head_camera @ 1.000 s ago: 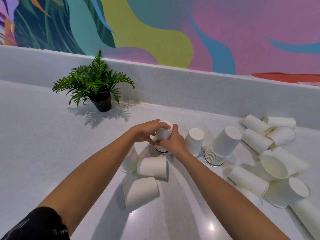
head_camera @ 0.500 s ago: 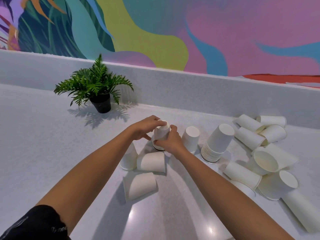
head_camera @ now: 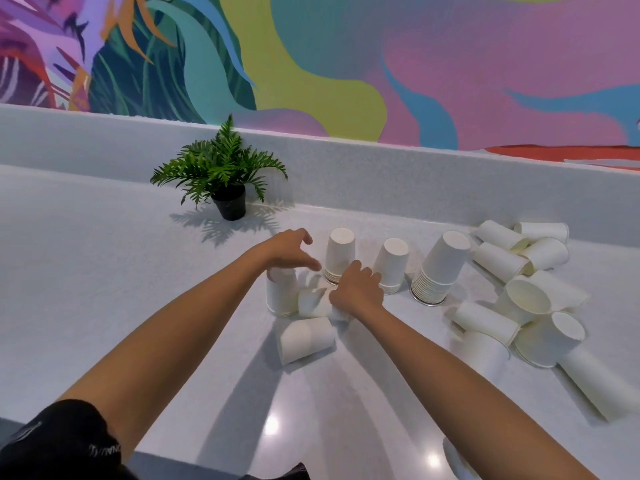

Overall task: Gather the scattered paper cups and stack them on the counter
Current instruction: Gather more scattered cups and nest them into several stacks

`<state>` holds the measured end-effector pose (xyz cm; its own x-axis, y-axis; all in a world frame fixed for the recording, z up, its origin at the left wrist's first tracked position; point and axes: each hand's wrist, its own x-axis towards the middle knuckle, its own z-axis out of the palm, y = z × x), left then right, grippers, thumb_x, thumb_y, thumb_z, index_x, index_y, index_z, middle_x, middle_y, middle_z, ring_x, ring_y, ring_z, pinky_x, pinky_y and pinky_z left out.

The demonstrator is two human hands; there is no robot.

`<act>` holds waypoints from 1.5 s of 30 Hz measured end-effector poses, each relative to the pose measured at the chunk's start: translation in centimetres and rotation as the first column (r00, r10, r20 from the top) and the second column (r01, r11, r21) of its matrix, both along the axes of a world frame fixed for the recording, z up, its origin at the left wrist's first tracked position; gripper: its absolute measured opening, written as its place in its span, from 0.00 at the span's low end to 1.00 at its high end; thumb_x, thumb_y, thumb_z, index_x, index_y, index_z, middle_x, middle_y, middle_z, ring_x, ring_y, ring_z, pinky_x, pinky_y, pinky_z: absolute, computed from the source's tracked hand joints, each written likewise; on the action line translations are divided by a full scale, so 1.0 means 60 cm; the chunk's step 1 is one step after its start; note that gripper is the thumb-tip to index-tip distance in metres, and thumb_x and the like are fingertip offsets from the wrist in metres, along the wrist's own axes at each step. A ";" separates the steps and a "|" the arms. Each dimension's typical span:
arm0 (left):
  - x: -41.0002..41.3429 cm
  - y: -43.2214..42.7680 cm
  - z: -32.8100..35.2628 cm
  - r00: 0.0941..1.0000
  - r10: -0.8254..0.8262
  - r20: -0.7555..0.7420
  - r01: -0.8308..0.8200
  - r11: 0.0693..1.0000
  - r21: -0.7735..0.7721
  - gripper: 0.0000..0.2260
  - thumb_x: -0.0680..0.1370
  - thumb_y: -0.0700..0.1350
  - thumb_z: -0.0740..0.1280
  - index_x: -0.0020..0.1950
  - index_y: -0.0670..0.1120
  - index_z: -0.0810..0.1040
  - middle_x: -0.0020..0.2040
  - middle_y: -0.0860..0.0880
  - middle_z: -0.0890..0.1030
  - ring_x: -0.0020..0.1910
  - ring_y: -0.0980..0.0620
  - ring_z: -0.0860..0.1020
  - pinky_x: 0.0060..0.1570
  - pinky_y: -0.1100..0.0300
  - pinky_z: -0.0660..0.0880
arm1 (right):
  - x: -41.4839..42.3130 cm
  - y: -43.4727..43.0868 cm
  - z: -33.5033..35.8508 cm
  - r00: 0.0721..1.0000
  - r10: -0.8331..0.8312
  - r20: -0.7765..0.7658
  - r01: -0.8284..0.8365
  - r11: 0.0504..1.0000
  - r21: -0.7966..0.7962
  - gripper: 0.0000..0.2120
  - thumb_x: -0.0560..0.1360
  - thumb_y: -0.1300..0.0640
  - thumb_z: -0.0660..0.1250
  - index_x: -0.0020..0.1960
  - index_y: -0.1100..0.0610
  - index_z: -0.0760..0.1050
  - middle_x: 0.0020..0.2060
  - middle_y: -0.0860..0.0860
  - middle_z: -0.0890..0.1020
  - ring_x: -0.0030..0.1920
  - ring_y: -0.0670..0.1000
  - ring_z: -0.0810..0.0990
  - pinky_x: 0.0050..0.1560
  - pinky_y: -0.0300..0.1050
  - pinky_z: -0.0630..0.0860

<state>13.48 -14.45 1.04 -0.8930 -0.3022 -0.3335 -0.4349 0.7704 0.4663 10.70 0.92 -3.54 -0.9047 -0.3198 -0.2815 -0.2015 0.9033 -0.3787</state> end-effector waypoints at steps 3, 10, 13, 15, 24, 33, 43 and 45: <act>0.024 -0.003 -0.015 0.987 -0.057 0.150 0.079 0.986 -0.146 0.33 0.71 0.52 0.75 0.71 0.46 0.66 0.67 0.44 0.72 0.63 0.45 0.72 0.55 0.55 0.72 | 0.001 0.003 -0.005 0.979 -0.091 0.184 0.121 0.979 -0.162 0.27 0.73 0.59 0.63 0.69 0.63 0.59 0.62 0.59 0.74 0.64 0.61 0.72 0.60 0.52 0.71; 0.047 -0.012 -0.040 0.997 -0.029 0.074 0.038 0.991 -0.129 0.24 0.72 0.44 0.73 0.67 0.46 0.71 0.65 0.44 0.73 0.61 0.45 0.73 0.49 0.58 0.72 | 0.006 0.022 -0.003 0.939 -0.185 0.289 0.290 0.879 -0.379 0.21 0.75 0.65 0.59 0.68 0.64 0.65 0.64 0.60 0.74 0.64 0.61 0.73 0.63 0.51 0.70; 0.049 -0.016 -0.029 0.999 0.031 -0.007 -0.031 0.999 -0.022 0.22 0.72 0.43 0.73 0.65 0.45 0.72 0.63 0.45 0.73 0.55 0.46 0.74 0.47 0.57 0.76 | 0.000 0.033 -0.004 0.908 -0.258 0.331 0.382 0.834 -0.397 0.20 0.77 0.63 0.58 0.69 0.63 0.63 0.66 0.61 0.72 0.66 0.61 0.71 0.65 0.51 0.69; 0.051 -0.021 -0.026 0.990 0.132 -0.056 -0.123 0.981 0.151 0.21 0.72 0.41 0.73 0.64 0.45 0.74 0.60 0.45 0.73 0.52 0.45 0.74 0.44 0.56 0.80 | -0.002 0.038 -0.002 0.888 -0.304 0.345 0.433 0.806 -0.404 0.19 0.78 0.61 0.58 0.68 0.62 0.62 0.66 0.61 0.72 0.66 0.61 0.71 0.65 0.51 0.68; 0.067 -0.021 -0.030 0.926 0.370 0.071 -0.290 0.581 0.761 0.17 0.75 0.38 0.69 0.63 0.42 0.72 0.62 0.39 0.73 0.58 0.41 0.75 0.48 0.53 0.80 | -0.014 0.055 0.016 0.828 -0.386 0.407 0.560 0.606 -0.565 0.18 0.78 0.64 0.54 0.68 0.60 0.65 0.67 0.59 0.70 0.65 0.59 0.70 0.63 0.49 0.68; 0.056 0.015 -0.020 0.932 0.336 0.139 -0.290 0.459 0.840 0.14 0.76 0.35 0.66 0.61 0.43 0.71 0.57 0.42 0.73 0.52 0.44 0.76 0.48 0.53 0.81 | 0.004 0.040 0.040 0.828 -0.230 0.512 0.553 0.487 -0.676 0.21 0.77 0.67 0.50 0.68 0.55 0.66 0.64 0.56 0.71 0.56 0.53 0.69 0.55 0.45 0.68; 0.057 0.022 -0.039 0.998 0.050 0.042 -0.060 0.951 0.303 0.26 0.70 0.41 0.75 0.63 0.49 0.68 0.59 0.45 0.74 0.55 0.45 0.75 0.52 0.50 0.75 | 0.014 0.019 0.047 0.930 -0.025 0.367 0.287 0.674 -0.681 0.18 0.79 0.59 0.54 0.68 0.52 0.63 0.59 0.53 0.72 0.56 0.53 0.71 0.57 0.48 0.70; 0.065 0.011 -0.048 0.996 0.084 0.041 -0.093 0.950 0.298 0.26 0.70 0.41 0.75 0.62 0.49 0.67 0.61 0.44 0.73 0.56 0.43 0.74 0.50 0.51 0.75 | 0.015 0.017 0.046 0.970 0.010 0.244 0.158 0.738 -0.657 0.19 0.78 0.61 0.54 0.69 0.54 0.62 0.58 0.53 0.71 0.57 0.54 0.72 0.57 0.47 0.68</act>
